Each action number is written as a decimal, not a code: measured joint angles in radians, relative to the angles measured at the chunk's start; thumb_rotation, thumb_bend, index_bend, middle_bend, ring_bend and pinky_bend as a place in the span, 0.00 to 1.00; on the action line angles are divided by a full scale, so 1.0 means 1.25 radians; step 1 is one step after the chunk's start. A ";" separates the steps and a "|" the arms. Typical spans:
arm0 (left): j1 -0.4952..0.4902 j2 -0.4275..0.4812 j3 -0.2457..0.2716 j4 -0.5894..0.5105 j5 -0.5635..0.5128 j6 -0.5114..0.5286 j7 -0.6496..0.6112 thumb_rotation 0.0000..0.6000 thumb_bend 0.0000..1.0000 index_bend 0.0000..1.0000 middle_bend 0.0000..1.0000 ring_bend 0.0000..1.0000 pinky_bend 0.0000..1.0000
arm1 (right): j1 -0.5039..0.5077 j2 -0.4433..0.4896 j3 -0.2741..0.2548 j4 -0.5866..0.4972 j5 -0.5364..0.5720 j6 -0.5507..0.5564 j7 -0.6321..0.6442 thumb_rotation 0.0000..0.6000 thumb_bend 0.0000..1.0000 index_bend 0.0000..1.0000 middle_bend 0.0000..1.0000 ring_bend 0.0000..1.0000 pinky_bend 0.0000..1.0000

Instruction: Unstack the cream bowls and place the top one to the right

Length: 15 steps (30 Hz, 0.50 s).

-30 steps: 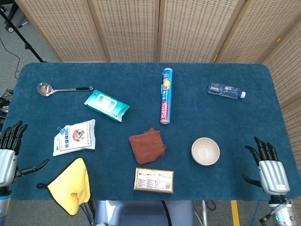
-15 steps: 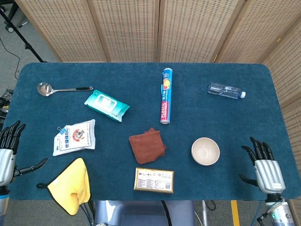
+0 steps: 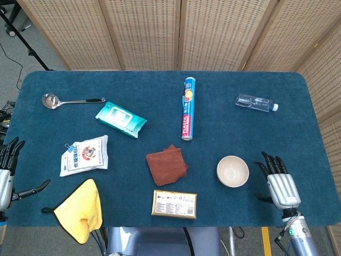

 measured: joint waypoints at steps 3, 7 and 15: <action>-0.001 0.001 -0.002 0.003 -0.005 -0.002 -0.010 0.54 0.10 0.00 0.00 0.00 0.00 | 0.015 -0.008 0.010 -0.014 0.009 -0.010 -0.031 1.00 0.00 0.20 0.00 0.00 0.00; -0.001 0.004 -0.006 0.007 -0.010 -0.004 -0.025 0.54 0.10 0.00 0.00 0.00 0.00 | 0.029 -0.019 0.019 -0.027 0.021 -0.019 -0.068 1.00 0.05 0.22 0.00 0.00 0.00; -0.001 0.008 -0.009 0.011 -0.020 -0.009 -0.041 0.54 0.10 0.00 0.00 0.00 0.00 | 0.042 -0.023 0.026 -0.043 0.044 -0.022 -0.117 1.00 0.16 0.25 0.00 0.00 0.00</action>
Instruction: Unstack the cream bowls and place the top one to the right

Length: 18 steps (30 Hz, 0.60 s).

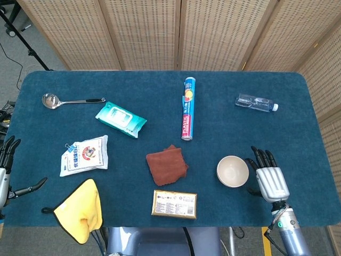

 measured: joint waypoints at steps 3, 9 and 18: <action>0.000 0.001 0.000 -0.001 0.000 -0.001 -0.001 0.54 0.10 0.00 0.00 0.00 0.00 | 0.001 0.006 -0.001 -0.005 0.004 0.001 -0.015 1.00 0.24 0.27 0.00 0.00 0.00; -0.002 -0.001 0.001 -0.002 -0.001 -0.005 0.002 0.54 0.10 0.00 0.00 0.00 0.00 | 0.005 0.027 0.000 -0.019 -0.003 0.015 -0.039 1.00 0.33 0.32 0.00 0.00 0.00; 0.000 0.002 0.000 -0.006 0.000 -0.002 -0.002 0.54 0.10 0.00 0.00 0.00 0.00 | 0.005 0.062 -0.009 -0.053 0.003 0.016 -0.075 1.00 0.34 0.34 0.00 0.00 0.00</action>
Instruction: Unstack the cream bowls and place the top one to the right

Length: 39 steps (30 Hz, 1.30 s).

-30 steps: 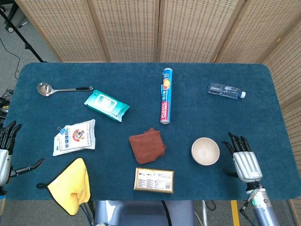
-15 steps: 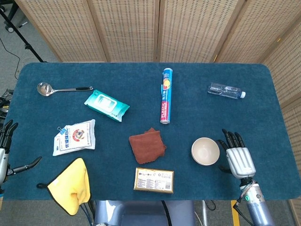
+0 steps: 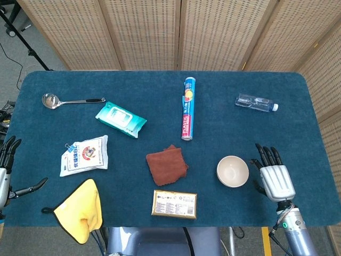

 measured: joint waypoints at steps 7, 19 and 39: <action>0.000 0.002 0.001 -0.004 0.004 0.000 -0.003 0.54 0.10 0.00 0.00 0.00 0.00 | -0.013 0.025 -0.019 -0.026 0.012 0.005 -0.023 1.00 0.34 0.39 0.00 0.00 0.00; 0.002 0.004 0.002 -0.009 0.008 0.004 -0.005 0.54 0.10 0.00 0.00 0.00 0.00 | -0.018 0.020 -0.041 -0.037 0.016 0.004 -0.033 1.00 0.34 0.40 0.00 0.00 0.00; 0.005 0.011 0.002 -0.017 0.015 0.011 -0.015 0.54 0.10 0.00 0.00 0.00 0.00 | -0.027 -0.055 -0.079 -0.037 0.016 -0.003 -0.083 1.00 0.34 0.40 0.00 0.00 0.00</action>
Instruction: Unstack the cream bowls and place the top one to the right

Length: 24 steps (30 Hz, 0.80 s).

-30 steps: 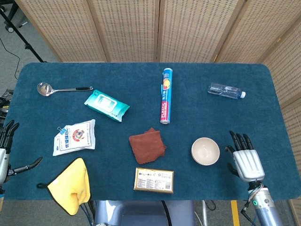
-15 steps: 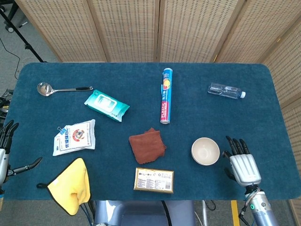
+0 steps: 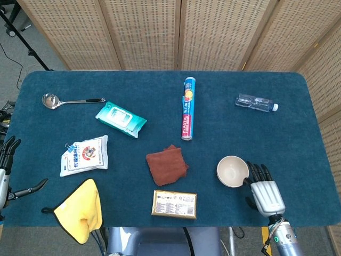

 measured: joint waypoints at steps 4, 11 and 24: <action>0.002 0.004 -0.001 -0.001 0.000 0.003 -0.005 0.54 0.10 0.00 0.00 0.00 0.00 | 0.004 -0.010 0.001 -0.002 -0.001 -0.001 -0.017 1.00 0.34 0.40 0.00 0.00 0.00; 0.001 0.006 -0.001 0.000 -0.002 0.000 -0.010 0.54 0.10 0.00 0.00 0.00 0.00 | 0.011 -0.023 0.009 -0.006 0.003 0.007 -0.066 1.00 0.34 0.40 0.00 0.00 0.00; 0.000 0.003 0.003 -0.003 0.006 -0.002 -0.004 0.54 0.10 0.00 0.00 0.00 0.00 | 0.022 -0.044 0.011 -0.012 0.008 0.001 -0.081 1.00 0.34 0.40 0.00 0.00 0.00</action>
